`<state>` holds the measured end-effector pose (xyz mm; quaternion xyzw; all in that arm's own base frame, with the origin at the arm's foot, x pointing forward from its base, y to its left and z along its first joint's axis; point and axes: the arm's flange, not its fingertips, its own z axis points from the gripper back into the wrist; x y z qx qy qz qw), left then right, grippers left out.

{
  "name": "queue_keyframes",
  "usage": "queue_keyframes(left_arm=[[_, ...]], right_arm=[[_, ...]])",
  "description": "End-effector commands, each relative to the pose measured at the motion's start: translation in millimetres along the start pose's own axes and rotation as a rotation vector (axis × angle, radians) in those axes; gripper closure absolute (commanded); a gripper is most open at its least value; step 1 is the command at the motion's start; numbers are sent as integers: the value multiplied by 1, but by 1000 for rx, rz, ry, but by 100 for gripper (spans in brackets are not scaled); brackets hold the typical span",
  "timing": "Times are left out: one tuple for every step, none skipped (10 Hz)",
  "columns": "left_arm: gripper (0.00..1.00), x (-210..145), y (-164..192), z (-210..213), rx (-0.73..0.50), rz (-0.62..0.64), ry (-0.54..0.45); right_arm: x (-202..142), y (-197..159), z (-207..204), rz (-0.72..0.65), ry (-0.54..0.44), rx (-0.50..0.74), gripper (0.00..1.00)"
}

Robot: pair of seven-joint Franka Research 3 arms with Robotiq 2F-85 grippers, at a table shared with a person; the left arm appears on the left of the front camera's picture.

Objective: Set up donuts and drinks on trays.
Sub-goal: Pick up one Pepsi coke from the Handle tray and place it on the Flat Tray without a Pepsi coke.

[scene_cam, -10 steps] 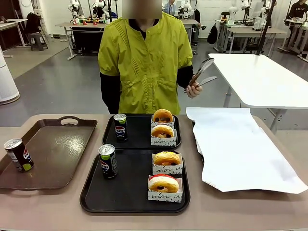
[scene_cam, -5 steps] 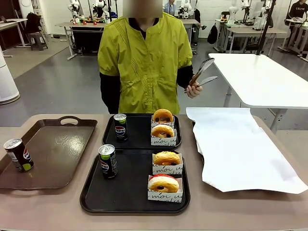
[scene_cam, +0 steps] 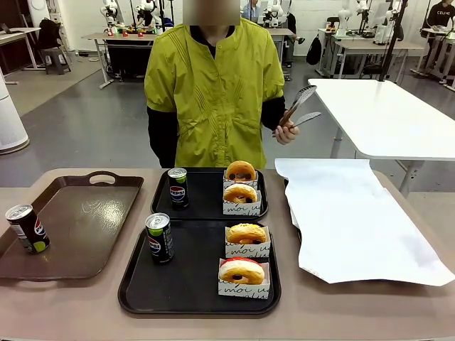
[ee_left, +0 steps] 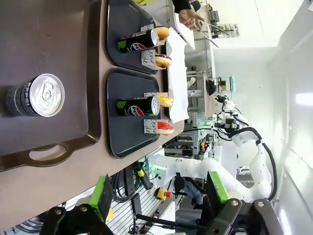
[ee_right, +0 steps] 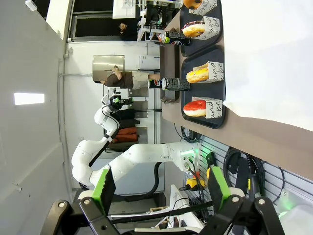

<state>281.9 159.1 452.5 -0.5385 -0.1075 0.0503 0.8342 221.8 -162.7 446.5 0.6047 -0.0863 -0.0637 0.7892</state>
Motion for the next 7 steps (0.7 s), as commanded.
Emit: queue_keyframes(left_arm=[[0, -1, 0, -1, 0, 13, 1], [0, -1, 0, -1, 0, 13, 1], [0, -1, 0, -1, 0, 13, 1], [0, -1, 0, -1, 0, 13, 1], [0, -1, 0, -1, 0, 13, 1], [0, -1, 0, -1, 0, 13, 1], [0, -1, 0, -1, 0, 13, 1]], right_arm=[[-1, 0, -1, 7, 2, 8, 0], [-1, 0, -1, 7, 2, 8, 0], [-1, 0, -1, 7, 2, 8, 0], [-1, 0, -1, 7, 2, 8, 0], [-1, 0, -1, 7, 2, 8, 0], [-1, 0, -1, 7, 2, 8, 0], [-1, 0, -1, 7, 2, 8, 0]])
